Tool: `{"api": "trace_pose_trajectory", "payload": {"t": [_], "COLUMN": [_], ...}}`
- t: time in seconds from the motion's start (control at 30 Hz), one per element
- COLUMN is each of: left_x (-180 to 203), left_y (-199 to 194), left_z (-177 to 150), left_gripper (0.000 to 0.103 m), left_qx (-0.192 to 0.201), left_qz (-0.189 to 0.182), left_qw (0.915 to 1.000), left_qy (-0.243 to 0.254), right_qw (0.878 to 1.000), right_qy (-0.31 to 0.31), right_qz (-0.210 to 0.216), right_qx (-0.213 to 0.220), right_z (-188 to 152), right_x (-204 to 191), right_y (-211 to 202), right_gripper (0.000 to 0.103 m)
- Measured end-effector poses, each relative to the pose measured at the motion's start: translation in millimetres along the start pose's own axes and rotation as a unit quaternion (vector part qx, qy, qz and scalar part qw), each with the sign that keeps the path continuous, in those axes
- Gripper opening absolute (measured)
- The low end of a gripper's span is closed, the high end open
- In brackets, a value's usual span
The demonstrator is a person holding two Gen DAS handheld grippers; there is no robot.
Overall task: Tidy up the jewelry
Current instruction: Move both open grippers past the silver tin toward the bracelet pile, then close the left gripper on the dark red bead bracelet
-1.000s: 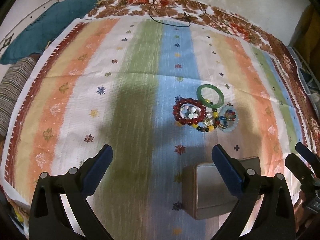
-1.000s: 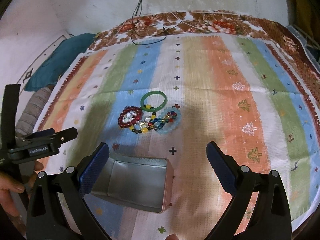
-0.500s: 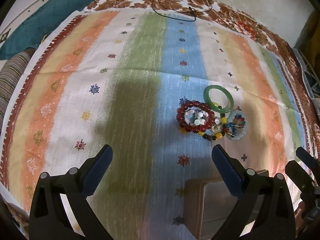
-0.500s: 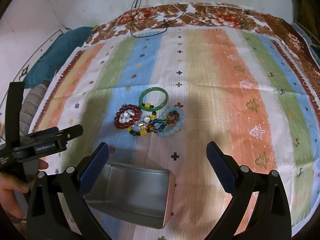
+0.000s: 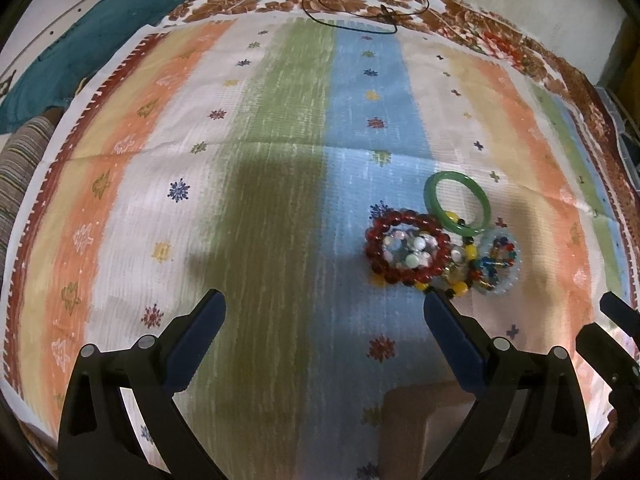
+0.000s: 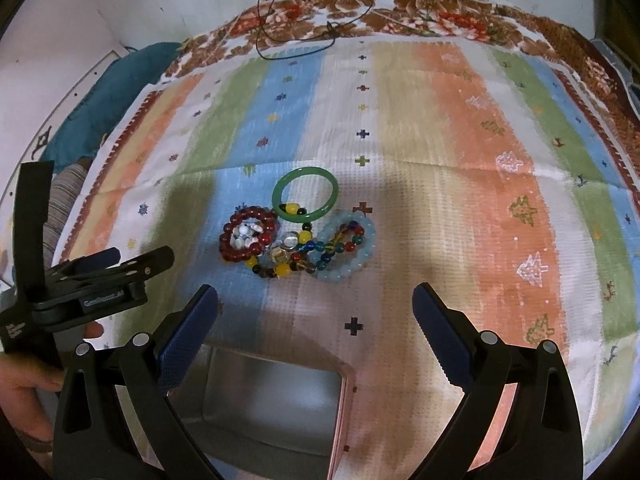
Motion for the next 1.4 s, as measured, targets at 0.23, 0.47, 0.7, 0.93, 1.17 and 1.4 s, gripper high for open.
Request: {"api": "trace_pose_trajectory", "payload": {"t": [0.23, 0.47, 0.7, 0.93, 1.17, 1.4], "left_x": [1, 9, 8, 5, 3, 1], "left_y": [16, 31, 45, 54, 68, 80], "left_z": [7, 13, 16, 21, 23, 22], "left_gripper": [0.097, 0.097, 0.096, 0.096, 0.096, 0.096], "left_qx": [-0.008, -0.021, -0.028, -0.029, -0.039, -0.044], "left_qz": [0.002, -0.014, 0.000, 0.009, 0.016, 0.022], "left_qw": [0.9999, 0.9997, 0.9995, 0.9993, 0.9990, 0.9986], "left_qy": [0.007, 0.006, 0.016, 0.022, 0.013, 0.019], "right_qw": [1.000, 0.999, 0.997, 0.996, 0.996, 0.995], "right_qy": [0.018, 0.029, 0.055, 0.060, 0.056, 0.055], "right_qz": [0.009, 0.014, 0.026, 0.032, 0.026, 0.027], "right_qx": [-0.014, -0.031, -0.040, -0.061, -0.071, -0.084], "right_z": [6, 14, 20, 21, 24, 25], "right_x": [6, 10, 15, 13, 15, 17], "right_y": [15, 33, 47, 62, 74, 85], "right_gripper": [0.098, 0.090, 0.078, 0.067, 0.054, 0.047]}}
Point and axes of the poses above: each gripper's, at about its wrist camera, not at the fingertips, and y roughly the way its jaws point, x to its right, z to its top, the point moved 8 cm from there along y, roughly the way its jaws point, and after that the axes turned 2 degrees about y, right-handed, at the moved point
